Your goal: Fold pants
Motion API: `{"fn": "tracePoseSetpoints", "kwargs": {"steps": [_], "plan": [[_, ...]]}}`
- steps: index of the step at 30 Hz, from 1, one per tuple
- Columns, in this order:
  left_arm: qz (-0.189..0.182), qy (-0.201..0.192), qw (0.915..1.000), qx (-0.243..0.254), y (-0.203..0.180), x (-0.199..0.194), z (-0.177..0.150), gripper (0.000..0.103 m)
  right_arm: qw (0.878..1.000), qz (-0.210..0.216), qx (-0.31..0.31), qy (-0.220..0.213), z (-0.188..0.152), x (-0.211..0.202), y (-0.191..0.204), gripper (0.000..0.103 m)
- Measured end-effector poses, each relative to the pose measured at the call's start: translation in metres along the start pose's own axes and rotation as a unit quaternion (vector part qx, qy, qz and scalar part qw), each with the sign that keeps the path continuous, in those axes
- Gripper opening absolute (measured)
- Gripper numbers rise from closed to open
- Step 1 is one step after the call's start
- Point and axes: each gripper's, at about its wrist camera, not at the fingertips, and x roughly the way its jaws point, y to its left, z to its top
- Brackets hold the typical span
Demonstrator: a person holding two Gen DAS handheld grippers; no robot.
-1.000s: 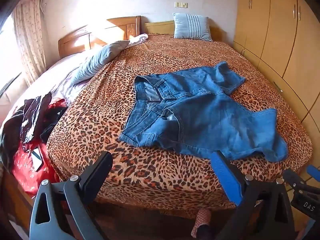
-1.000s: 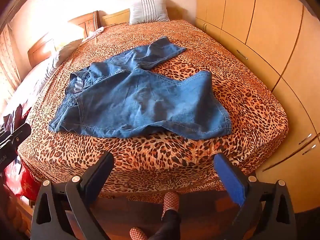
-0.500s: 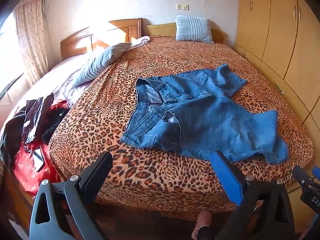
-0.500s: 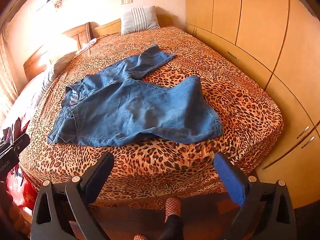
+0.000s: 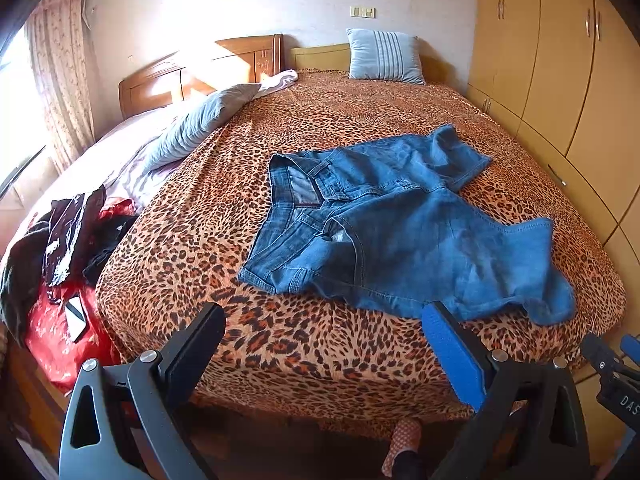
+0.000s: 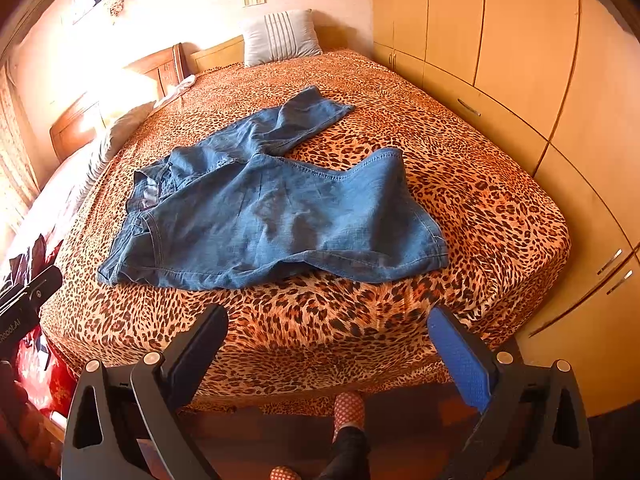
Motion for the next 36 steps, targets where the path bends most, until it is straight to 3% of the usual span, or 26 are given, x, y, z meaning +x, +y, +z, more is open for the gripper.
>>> {"fn": "tracePoseSetpoints", "kwargs": {"steps": [12, 19, 36], "plan": [[-0.001, 0.001, 1.0, 0.0, -0.003, -0.001, 0.0, 0.1, 1.0, 0.001, 0.005, -0.002, 0.0, -0.001, -0.004, 0.101], [-0.005, 0.003, 1.0, -0.002, -0.005, 0.0, -0.001, 0.1, 1.0, -0.006, 0.002, -0.025, 0.004, -0.01, -0.008, 0.101], [-0.007, 0.007, 0.9999, -0.004, -0.007, 0.004, 0.0, 0.1, 1.0, -0.006, -0.001, -0.011, 0.003, -0.003, -0.007, 0.101]]}}
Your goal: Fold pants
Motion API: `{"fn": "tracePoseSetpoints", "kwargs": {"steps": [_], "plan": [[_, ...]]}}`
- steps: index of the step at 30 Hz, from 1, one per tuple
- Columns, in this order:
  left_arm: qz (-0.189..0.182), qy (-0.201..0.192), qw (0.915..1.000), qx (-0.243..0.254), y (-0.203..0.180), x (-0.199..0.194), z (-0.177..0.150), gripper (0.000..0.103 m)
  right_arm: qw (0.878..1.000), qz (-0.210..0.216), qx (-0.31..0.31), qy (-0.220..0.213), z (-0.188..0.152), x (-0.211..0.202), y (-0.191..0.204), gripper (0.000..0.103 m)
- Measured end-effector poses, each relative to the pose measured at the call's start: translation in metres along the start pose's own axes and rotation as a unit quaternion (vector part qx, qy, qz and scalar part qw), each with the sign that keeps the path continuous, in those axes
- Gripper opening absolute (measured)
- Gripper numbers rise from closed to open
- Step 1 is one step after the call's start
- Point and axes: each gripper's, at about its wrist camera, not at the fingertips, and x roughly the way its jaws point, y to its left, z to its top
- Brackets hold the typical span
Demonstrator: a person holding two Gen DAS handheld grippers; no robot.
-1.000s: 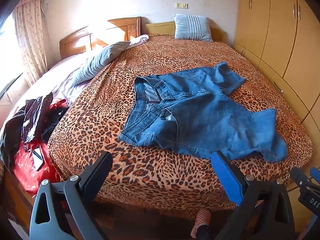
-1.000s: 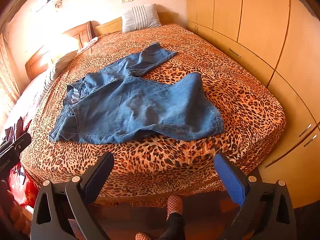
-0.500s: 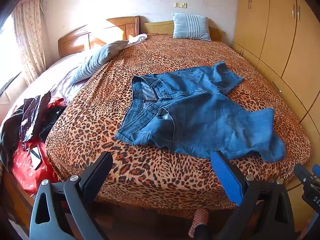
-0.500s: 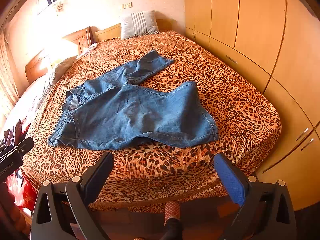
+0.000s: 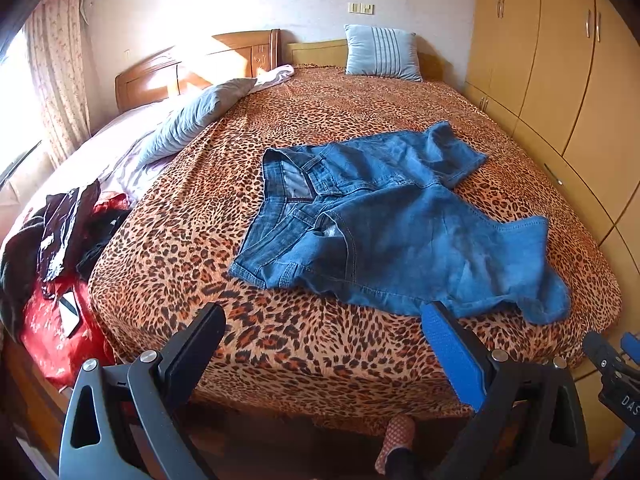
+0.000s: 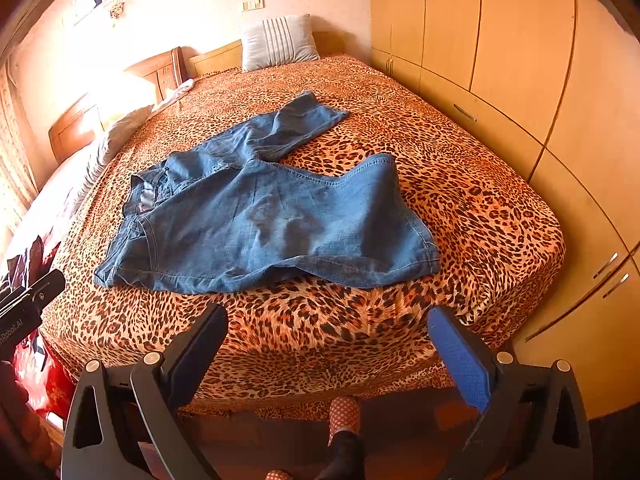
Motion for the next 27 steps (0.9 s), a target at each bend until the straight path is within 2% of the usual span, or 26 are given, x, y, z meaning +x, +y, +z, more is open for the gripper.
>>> {"fn": "tracePoseSetpoints", "kwargs": {"steps": [20, 24, 27], "plan": [[-0.009, 0.024, 0.9997, -0.006, -0.001, 0.016, 0.005, 0.1, 1.0, -0.006, 0.0, 0.02, -0.001, 0.01, -0.003, 0.101], [-0.002, 0.042, 0.9991, -0.005, -0.004, 0.029, 0.008, 0.1, 1.0, -0.009, 0.002, 0.025, 0.001, 0.014, -0.008, 0.101], [0.018, 0.078, 0.9968, -0.002, 0.0, 0.051, 0.018, 0.1, 0.999, -0.014, 0.012, 0.032, 0.007, 0.02, -0.019, 0.101]]}}
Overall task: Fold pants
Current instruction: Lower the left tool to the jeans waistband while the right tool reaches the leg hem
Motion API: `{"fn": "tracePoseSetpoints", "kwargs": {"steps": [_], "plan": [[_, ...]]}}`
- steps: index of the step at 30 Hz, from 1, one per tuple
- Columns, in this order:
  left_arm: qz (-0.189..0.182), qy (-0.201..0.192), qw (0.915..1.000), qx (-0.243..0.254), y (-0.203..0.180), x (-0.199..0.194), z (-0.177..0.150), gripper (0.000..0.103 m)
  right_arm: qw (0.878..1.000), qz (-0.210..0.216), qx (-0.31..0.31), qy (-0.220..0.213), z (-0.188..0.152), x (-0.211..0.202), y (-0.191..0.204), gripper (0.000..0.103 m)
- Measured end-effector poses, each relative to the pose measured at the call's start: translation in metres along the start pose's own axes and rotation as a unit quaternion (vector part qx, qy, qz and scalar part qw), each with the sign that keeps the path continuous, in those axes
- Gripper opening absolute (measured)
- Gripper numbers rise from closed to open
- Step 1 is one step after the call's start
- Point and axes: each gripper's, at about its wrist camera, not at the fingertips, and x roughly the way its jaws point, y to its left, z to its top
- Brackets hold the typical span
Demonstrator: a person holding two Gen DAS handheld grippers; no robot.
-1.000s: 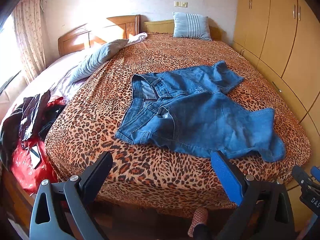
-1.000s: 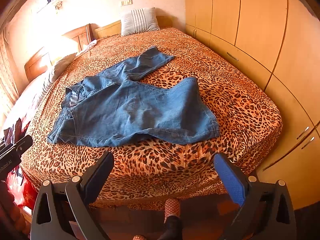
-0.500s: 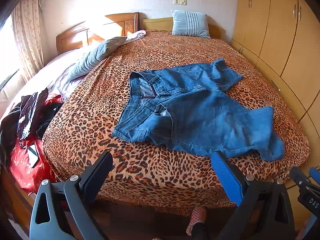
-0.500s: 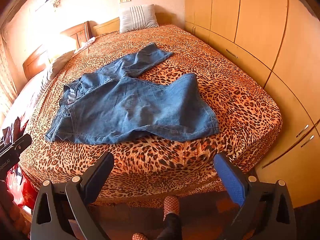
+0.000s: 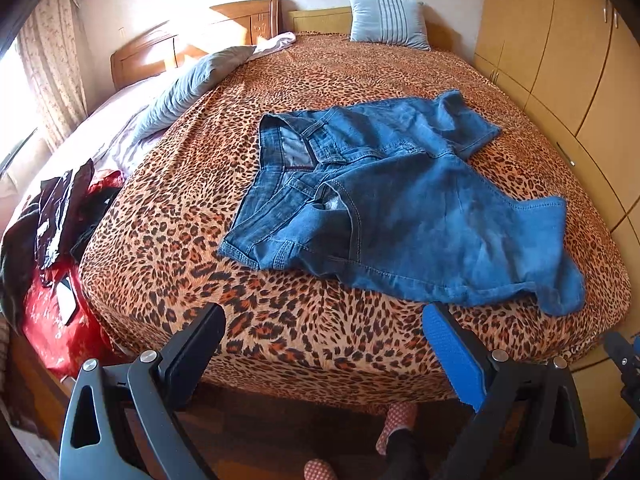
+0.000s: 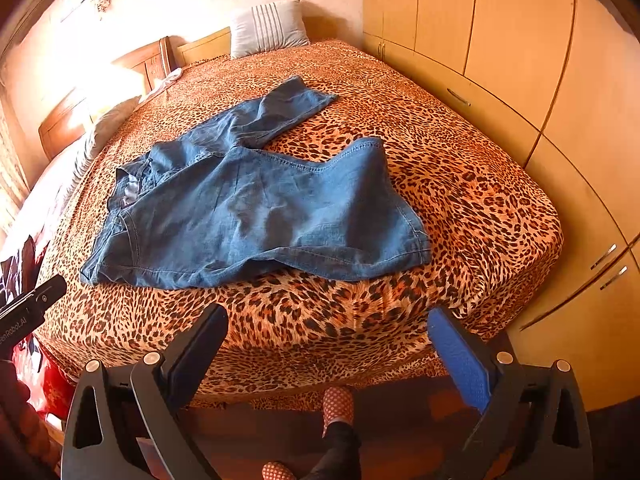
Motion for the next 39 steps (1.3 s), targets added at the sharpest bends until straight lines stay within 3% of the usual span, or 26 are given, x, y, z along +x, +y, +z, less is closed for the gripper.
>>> {"fn": "tracePoseSetpoints", "kwargs": {"steps": [4, 9, 14, 19, 24, 28, 30, 33, 35, 39], "plan": [[0.03, 0.04, 0.9987, 0.005, 0.021, 0.035, 0.03, 0.1, 1.0, -0.015, 0.023, 0.004, 0.019, 0.01, -0.031, 0.101], [0.036, 0.069, 0.9967, -0.022, 0.055, 0.076, 0.092, 0.099, 0.997, -0.024, 0.066, 0.019, 0.05, 0.031, -0.085, 0.101], [0.006, 0.114, 0.9935, -0.01, 0.053, 0.126, 0.156, 0.099, 0.994, -0.007, 0.085, 0.066, 0.074, 0.078, -0.122, 0.1], [-0.044, 0.184, 0.9817, -0.02, 0.041, 0.185, 0.201, 0.1, 0.993, 0.003, 0.066, 0.098, 0.088, 0.124, -0.131, 0.1], [-0.053, 0.246, 0.967, -0.04, 0.033, 0.24, 0.212, 0.099, 0.989, 0.028, 0.049, 0.134, 0.102, 0.165, -0.136, 0.1], [-0.067, 0.273, 0.9591, -0.03, 0.024, 0.27, 0.217, 0.098, 0.989, 0.016, 0.023, 0.143, 0.115, 0.184, -0.131, 0.1], [-0.091, 0.292, 0.952, -0.012, 0.019, 0.286, 0.22, 0.098, 0.989, 0.022, 0.023, 0.148, 0.12, 0.189, -0.127, 0.1], [-0.137, 0.328, 0.9348, 0.011, 0.011, 0.305, 0.219, 0.098, 0.988, 0.011, 0.011, 0.155, 0.123, 0.193, -0.117, 0.1], [-0.152, 0.339, 0.9279, 0.036, 0.008, 0.317, 0.22, 0.094, 0.988, 0.007, 0.015, 0.156, 0.126, 0.197, -0.116, 0.1], [-0.179, 0.353, 0.9159, 0.069, 0.007, 0.328, 0.216, 0.079, 0.984, -0.013, 0.052, 0.168, 0.124, 0.206, -0.123, 0.1]]}}
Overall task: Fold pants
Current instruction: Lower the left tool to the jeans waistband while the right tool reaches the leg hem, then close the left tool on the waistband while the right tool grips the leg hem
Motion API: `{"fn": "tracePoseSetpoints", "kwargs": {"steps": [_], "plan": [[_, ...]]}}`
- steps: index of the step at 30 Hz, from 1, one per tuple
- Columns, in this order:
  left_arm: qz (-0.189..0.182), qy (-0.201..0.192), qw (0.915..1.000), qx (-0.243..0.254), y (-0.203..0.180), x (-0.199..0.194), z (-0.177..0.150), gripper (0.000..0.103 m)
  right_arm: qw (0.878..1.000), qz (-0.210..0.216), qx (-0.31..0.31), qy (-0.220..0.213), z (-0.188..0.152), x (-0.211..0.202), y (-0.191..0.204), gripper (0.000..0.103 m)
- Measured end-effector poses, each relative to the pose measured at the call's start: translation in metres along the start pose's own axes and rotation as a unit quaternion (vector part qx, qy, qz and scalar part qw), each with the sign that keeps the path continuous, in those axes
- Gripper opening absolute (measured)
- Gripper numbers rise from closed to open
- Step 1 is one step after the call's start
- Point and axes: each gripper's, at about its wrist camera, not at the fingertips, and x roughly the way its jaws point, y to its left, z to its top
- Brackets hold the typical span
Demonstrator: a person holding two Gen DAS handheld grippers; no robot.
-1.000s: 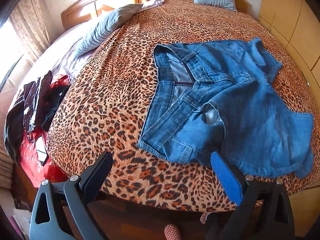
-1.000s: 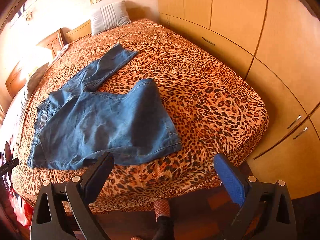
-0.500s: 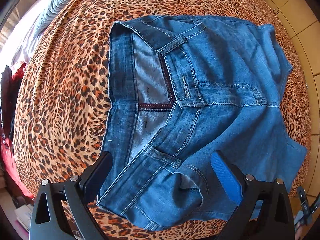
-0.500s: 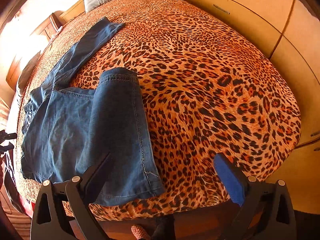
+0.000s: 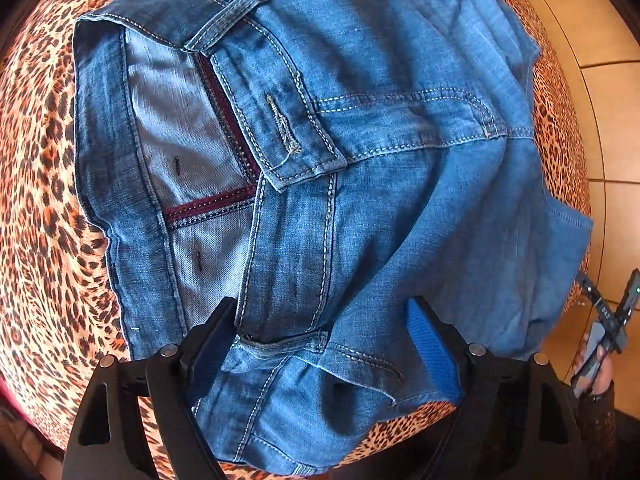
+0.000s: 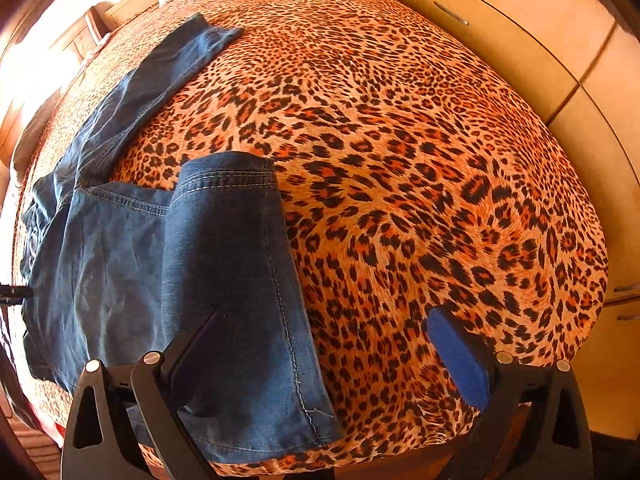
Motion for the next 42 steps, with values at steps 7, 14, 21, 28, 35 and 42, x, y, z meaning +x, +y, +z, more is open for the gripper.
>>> {"fn": "tracePoseSetpoints", "kwargs": {"steps": [7, 14, 21, 28, 35, 42], "plan": [[-0.006, 0.014, 0.9998, 0.015, 0.005, 0.006, -0.012, 0.069, 0.997, -0.012, 0.029, 0.069, -0.011, 0.039, 0.005, 0.079], [0.002, 0.009, 0.9999, -0.012, -0.005, 0.008, -0.033, 0.044, 0.997, 0.004, -0.009, 0.072, -0.018, 0.028, 0.011, 0.007], [0.009, -0.022, 0.9973, -0.07, -0.007, -0.002, -0.069, 0.029, 0.999, 0.007, 0.024, 0.049, -0.002, -0.013, -0.033, 0.007], [-0.003, -0.019, 0.9884, -0.151, 0.011, 0.019, -0.085, 0.025, 0.996, -0.006, 0.012, 0.09, -0.005, 0.015, -0.042, 0.014], [-0.032, -0.089, 0.9861, -0.137, 0.011, -0.027, -0.098, 0.036, 0.997, 0.023, 0.017, 0.077, 0.014, -0.004, -0.053, 0.024], [-0.091, -0.157, 0.9609, -0.209, 0.034, -0.072, -0.061, 0.068, 0.998, 0.054, 0.019, 0.024, 0.073, -0.027, -0.029, 0.031]]}}
